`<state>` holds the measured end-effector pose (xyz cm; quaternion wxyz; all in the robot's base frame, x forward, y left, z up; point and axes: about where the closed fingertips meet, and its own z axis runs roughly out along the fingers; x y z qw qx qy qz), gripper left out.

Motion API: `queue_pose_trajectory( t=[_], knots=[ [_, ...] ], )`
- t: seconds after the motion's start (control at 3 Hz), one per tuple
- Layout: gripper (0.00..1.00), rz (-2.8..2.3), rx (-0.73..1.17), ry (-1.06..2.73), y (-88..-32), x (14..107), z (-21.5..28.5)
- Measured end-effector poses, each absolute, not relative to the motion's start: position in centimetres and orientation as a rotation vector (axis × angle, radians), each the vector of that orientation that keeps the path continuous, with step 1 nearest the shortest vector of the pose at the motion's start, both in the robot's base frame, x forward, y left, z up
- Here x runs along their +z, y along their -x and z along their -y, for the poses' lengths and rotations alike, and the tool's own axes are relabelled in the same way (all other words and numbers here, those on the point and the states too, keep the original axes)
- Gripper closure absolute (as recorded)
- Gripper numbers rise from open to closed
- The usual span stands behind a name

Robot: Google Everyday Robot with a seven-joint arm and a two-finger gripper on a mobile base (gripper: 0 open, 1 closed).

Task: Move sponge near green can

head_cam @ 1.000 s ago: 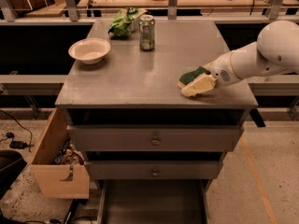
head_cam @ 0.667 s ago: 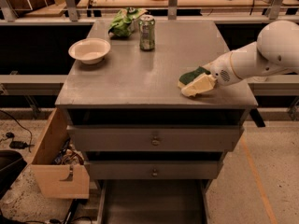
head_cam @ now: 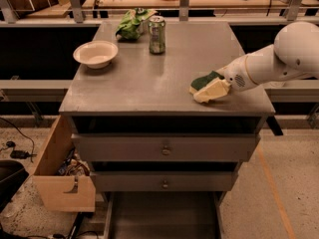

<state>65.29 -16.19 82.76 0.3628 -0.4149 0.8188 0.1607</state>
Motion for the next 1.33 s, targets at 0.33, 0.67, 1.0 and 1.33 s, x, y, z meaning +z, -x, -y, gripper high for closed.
queue_pose_trajectory(
  t=[0.33,0.67,1.0,1.33],
  knots=[
    [1.00,-2.078,0.338,1.097,-67.1,87.0,16.2],
    [1.00,-2.063,0.228,1.168,-70.3,92.2,15.8],
    [1.00,-2.029,0.136,1.198,-74.2,96.8,15.1],
    [1.00,-1.994,0.104,1.180,-77.3,98.7,14.6]
  ],
)
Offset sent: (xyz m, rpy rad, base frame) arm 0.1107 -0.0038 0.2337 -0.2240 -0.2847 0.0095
